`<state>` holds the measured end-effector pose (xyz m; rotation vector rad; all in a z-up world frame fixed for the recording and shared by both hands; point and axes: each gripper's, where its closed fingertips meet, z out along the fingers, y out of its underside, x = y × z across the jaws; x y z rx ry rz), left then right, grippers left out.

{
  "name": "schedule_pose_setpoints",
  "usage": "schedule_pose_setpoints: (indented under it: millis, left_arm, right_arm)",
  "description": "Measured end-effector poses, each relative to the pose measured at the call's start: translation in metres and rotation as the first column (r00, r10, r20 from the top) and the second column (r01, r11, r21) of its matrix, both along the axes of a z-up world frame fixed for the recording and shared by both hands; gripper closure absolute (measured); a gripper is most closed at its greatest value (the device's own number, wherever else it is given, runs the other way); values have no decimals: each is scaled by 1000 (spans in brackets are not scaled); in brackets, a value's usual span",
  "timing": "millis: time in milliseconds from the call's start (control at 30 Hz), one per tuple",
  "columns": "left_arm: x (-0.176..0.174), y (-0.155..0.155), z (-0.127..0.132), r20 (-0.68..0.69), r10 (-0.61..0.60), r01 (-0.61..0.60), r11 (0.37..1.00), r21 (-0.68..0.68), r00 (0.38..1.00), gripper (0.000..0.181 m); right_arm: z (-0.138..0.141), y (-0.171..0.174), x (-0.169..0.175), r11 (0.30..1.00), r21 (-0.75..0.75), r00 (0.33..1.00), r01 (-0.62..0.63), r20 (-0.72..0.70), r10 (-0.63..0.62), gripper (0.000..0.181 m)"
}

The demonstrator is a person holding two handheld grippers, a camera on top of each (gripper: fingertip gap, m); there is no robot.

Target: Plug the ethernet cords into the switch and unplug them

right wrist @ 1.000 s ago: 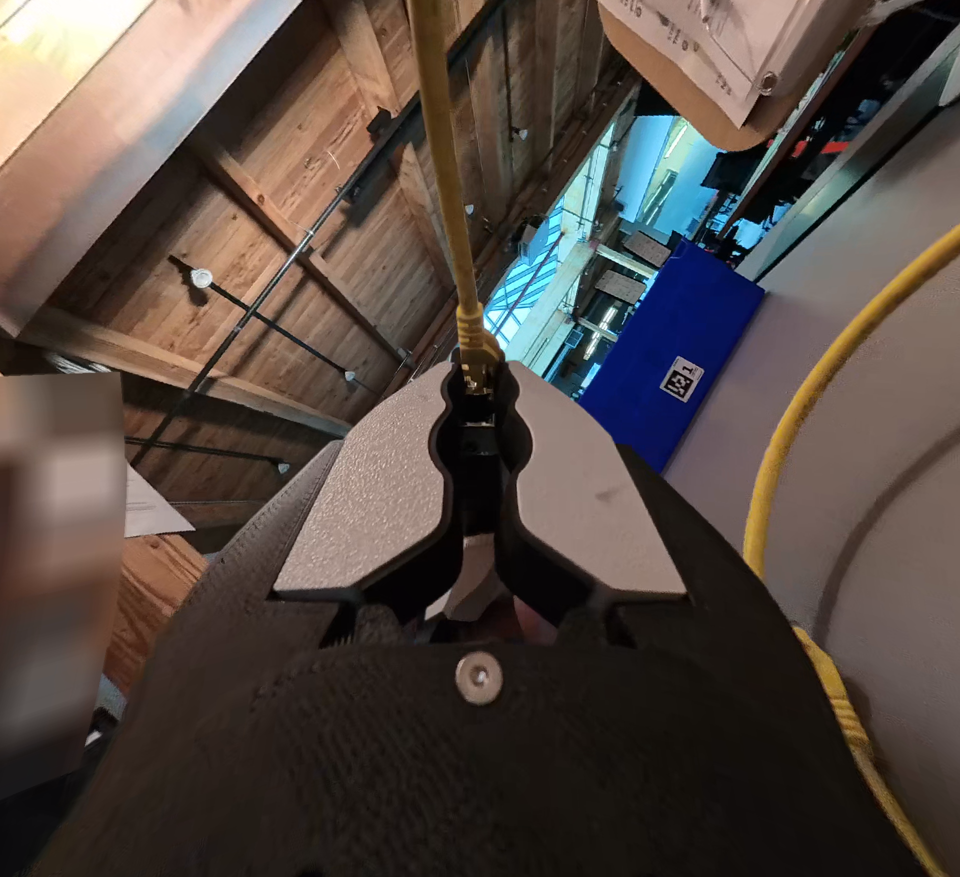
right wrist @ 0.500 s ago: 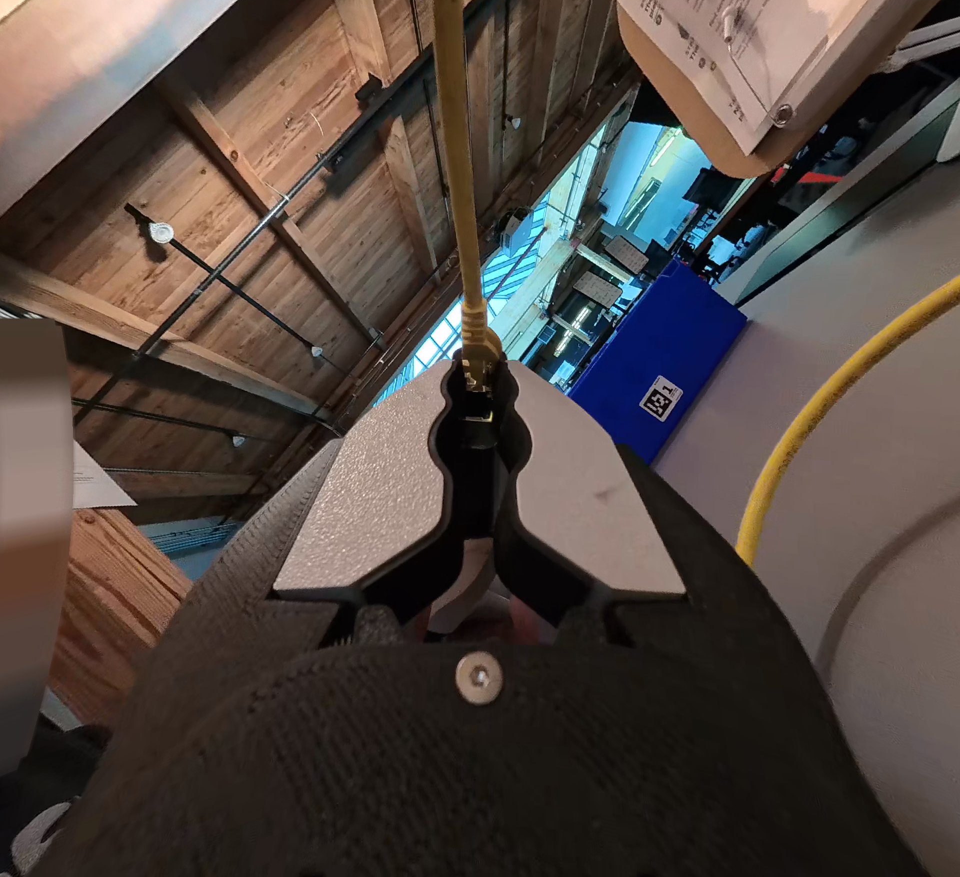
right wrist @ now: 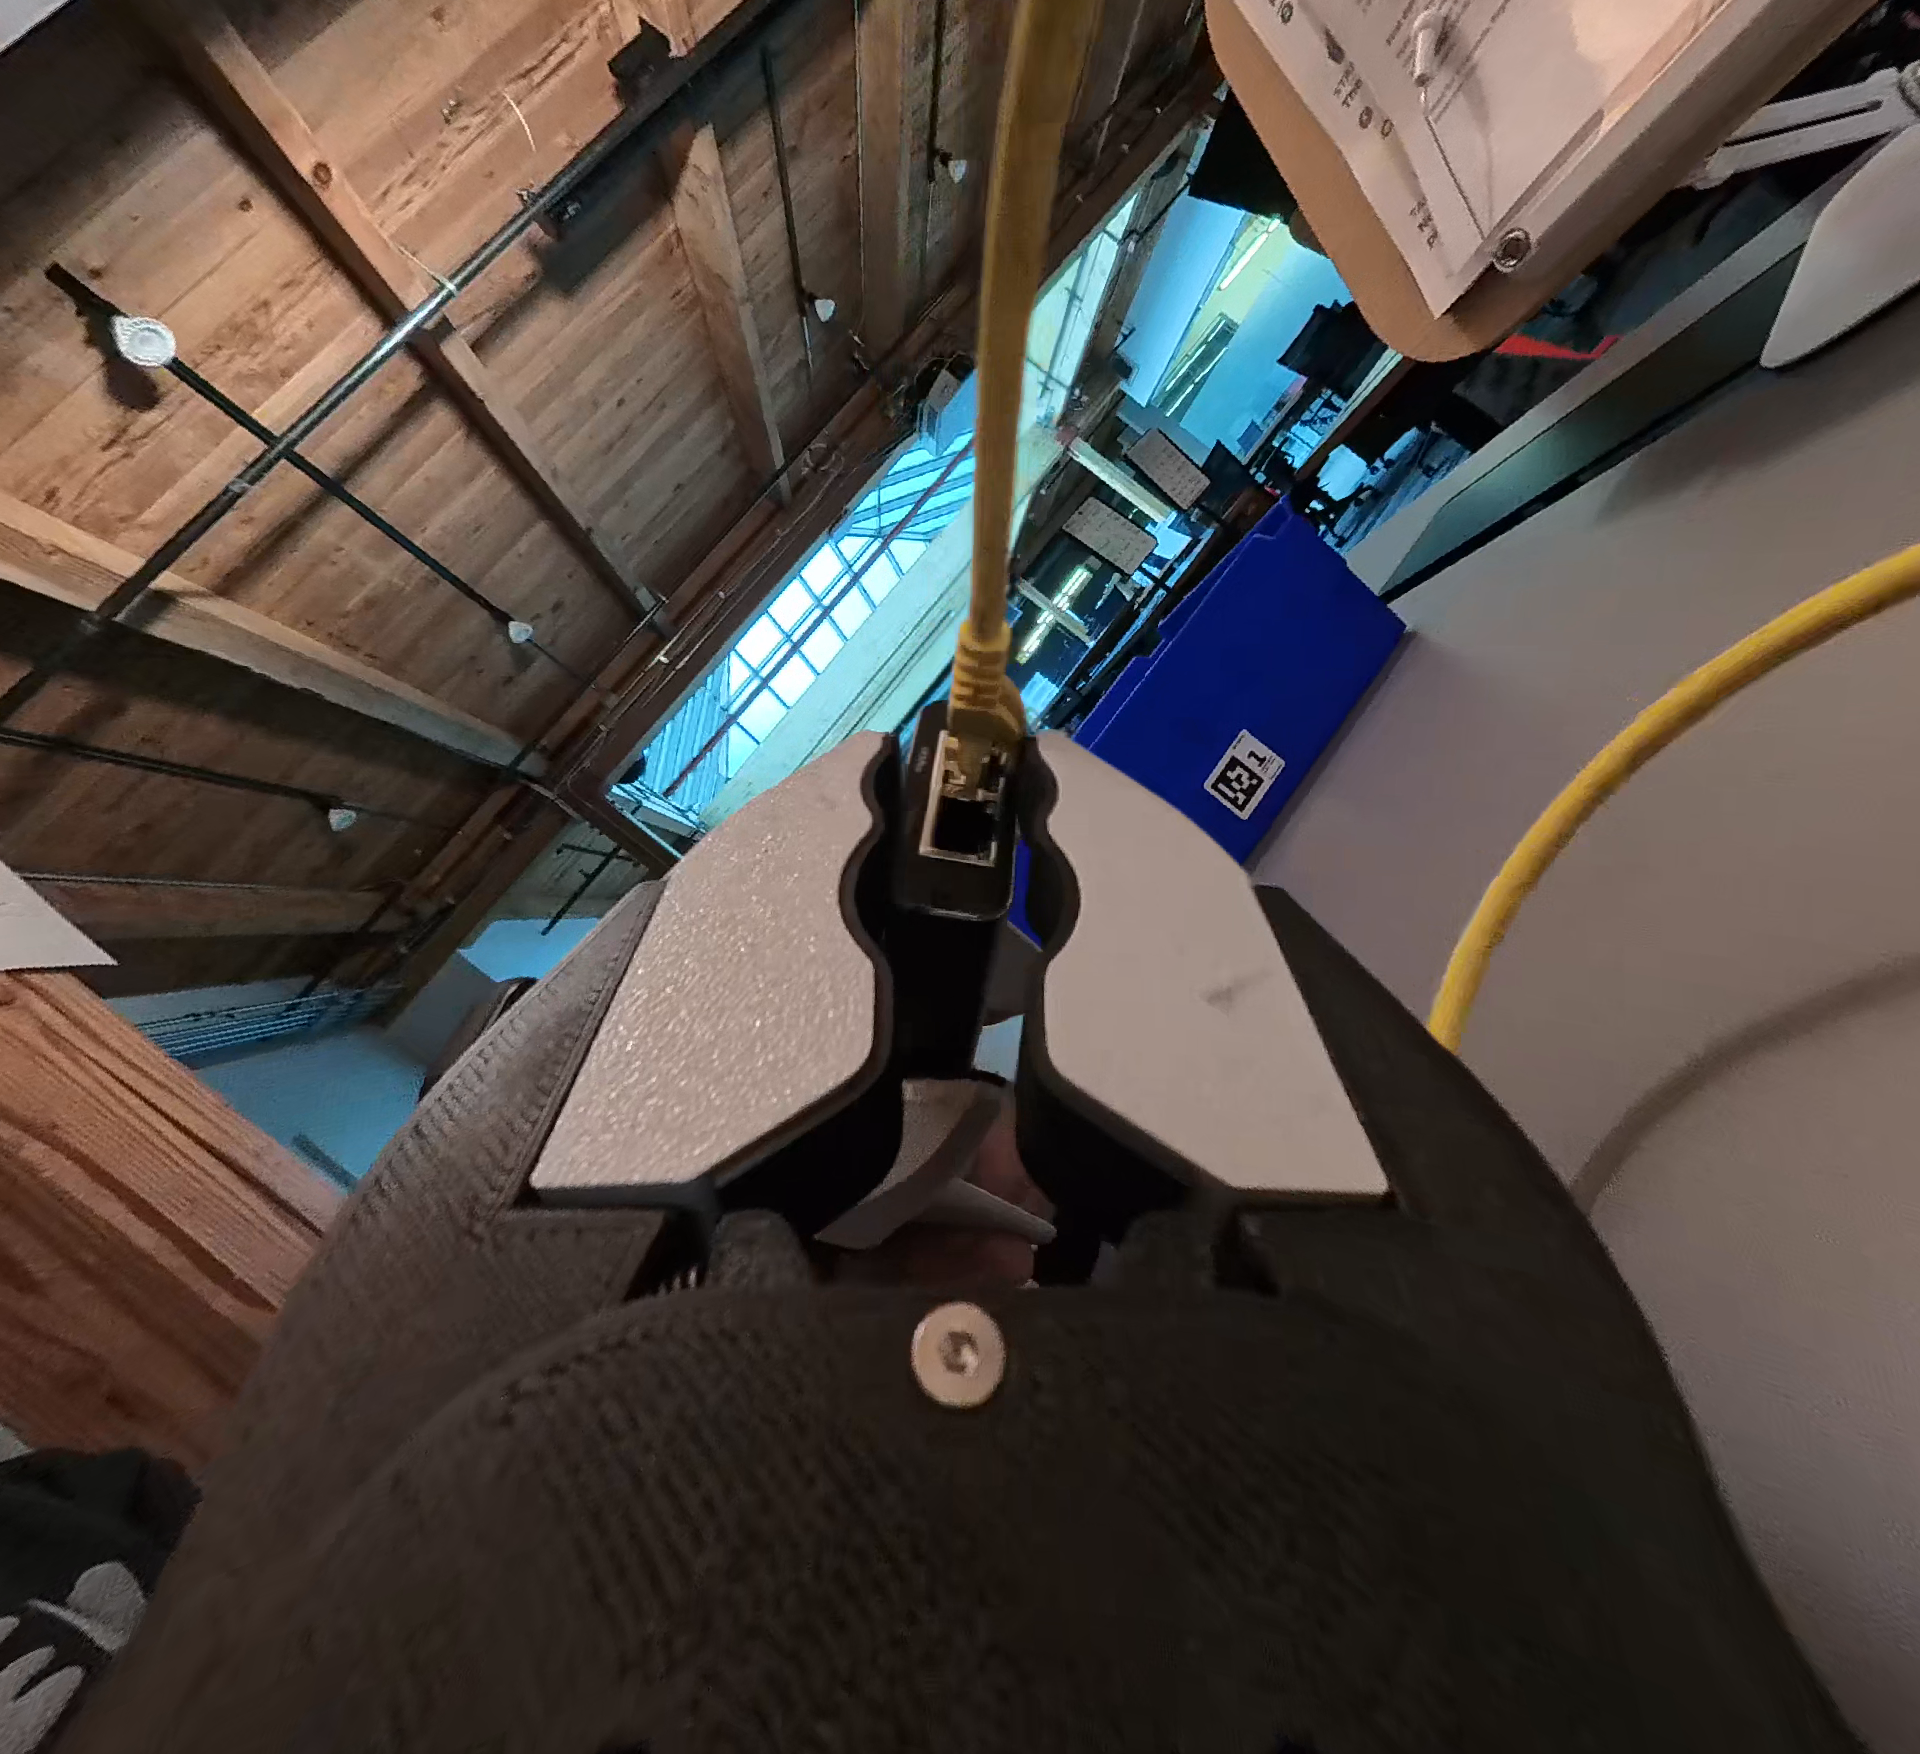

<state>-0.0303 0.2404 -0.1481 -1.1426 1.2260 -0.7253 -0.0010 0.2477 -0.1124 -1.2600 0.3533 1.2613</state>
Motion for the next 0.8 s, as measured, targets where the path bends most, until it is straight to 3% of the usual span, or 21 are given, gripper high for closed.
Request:
schedule_pose_setpoints:
  millis: [33, 500, 800]
  left_arm:
    - [0, -1, 1, 6, -2, 2, 1000, 4, 1000, 121]
    - [-1, 1, 1, 3, 4, -4, 1000, 8, 1000, 121]
    - [1, 3, -3, -23, 30, -29, 999, 42, 999, 121]
  right_arm:
    - [0, 0, 1, 1000, -3, 1000, -6, -18, 6, 169]
    - [-9, 5, 1, 999, -43, 987, -17, -159, 10, 169]
    - [-3, 2, -1, 999, 36, 998, -16, -59, 18, 173]
